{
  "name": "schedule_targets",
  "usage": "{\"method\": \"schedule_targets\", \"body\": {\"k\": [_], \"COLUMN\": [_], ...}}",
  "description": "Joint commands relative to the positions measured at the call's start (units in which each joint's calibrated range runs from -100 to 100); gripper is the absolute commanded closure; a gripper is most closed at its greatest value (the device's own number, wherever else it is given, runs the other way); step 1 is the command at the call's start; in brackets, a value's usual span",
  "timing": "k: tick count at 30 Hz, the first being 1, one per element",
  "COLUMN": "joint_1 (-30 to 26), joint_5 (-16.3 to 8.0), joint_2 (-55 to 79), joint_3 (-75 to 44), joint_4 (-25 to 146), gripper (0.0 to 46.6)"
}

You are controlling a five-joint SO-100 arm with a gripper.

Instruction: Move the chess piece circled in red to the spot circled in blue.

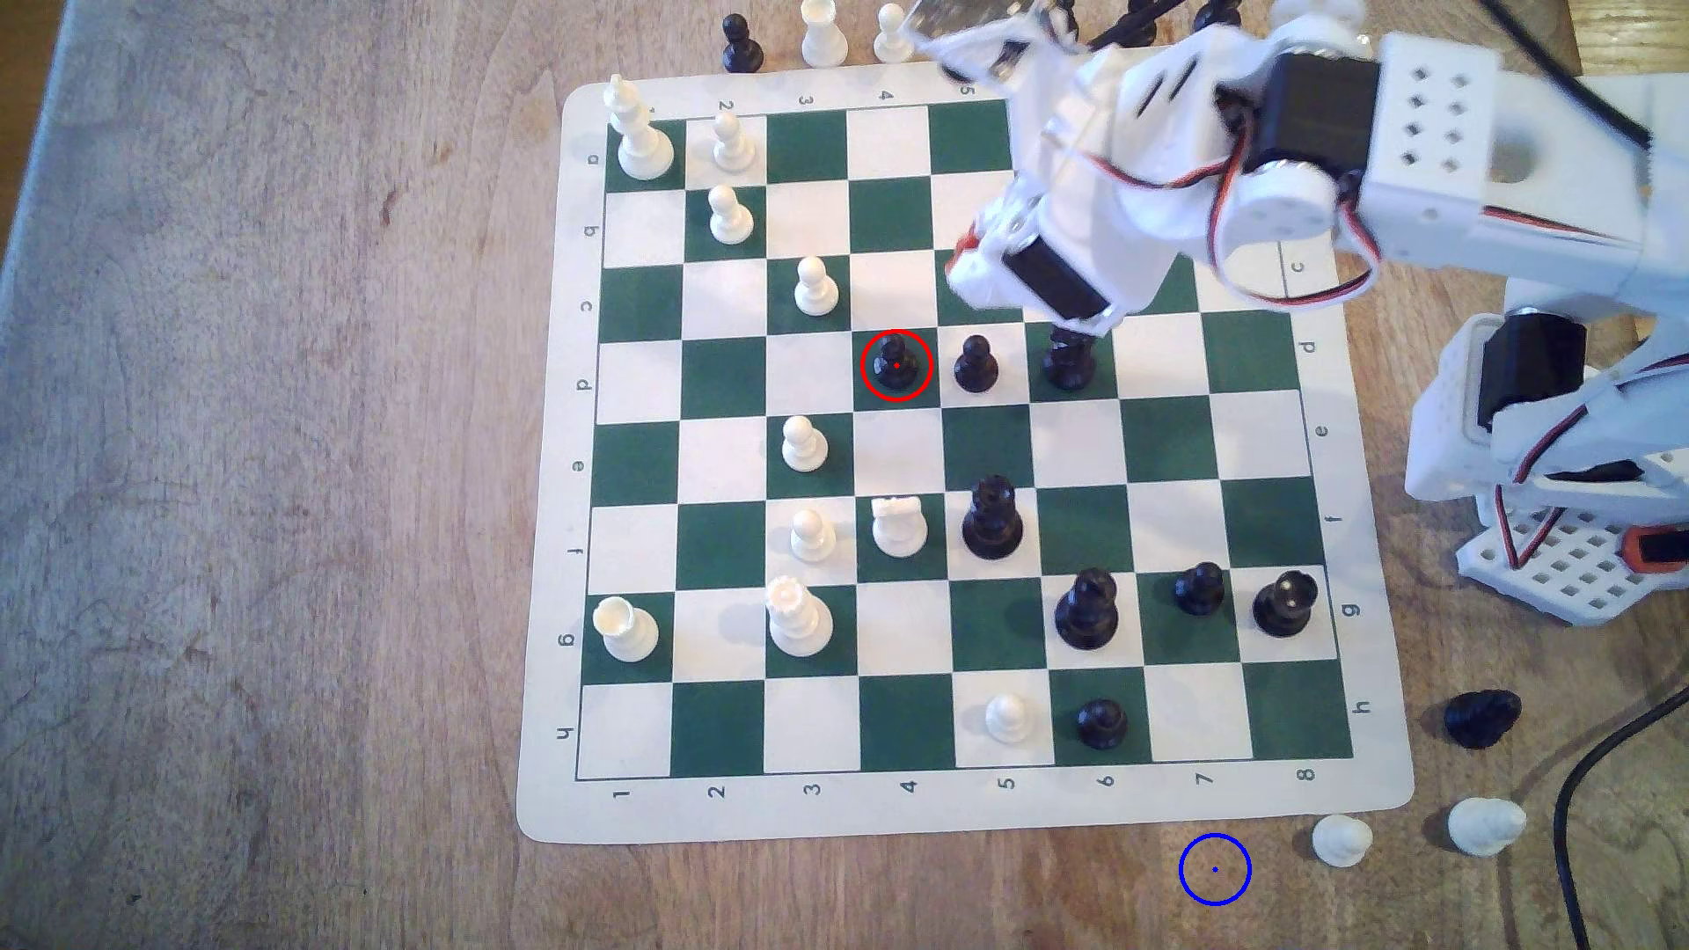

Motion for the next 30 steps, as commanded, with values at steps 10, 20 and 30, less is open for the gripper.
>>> {"method": "schedule_targets", "body": {"k": [10,20,30], "joint_1": [-2.05,-1.50,-0.09], "joint_5": [-1.12,-0.63,1.07], "joint_2": [10.49,20.51,25.94], "joint_3": [-4.83,-9.00,-13.54], "joint_4": [-5.34,-8.70,-10.25], "gripper": [39.5,36.5,36.8]}}
